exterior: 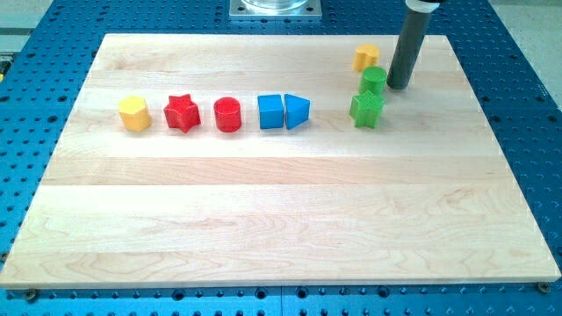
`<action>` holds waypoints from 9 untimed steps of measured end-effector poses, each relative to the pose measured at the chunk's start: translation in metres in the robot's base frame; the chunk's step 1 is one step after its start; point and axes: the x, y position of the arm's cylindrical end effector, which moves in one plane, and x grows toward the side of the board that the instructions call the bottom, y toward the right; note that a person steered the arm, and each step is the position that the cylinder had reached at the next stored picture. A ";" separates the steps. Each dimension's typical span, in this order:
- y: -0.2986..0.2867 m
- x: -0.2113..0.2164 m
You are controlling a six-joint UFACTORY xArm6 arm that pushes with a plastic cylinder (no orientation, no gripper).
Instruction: Move the hexagon to the bottom right of the green star
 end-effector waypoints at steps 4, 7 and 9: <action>0.075 -0.093; -0.185 -0.080; -0.318 -0.007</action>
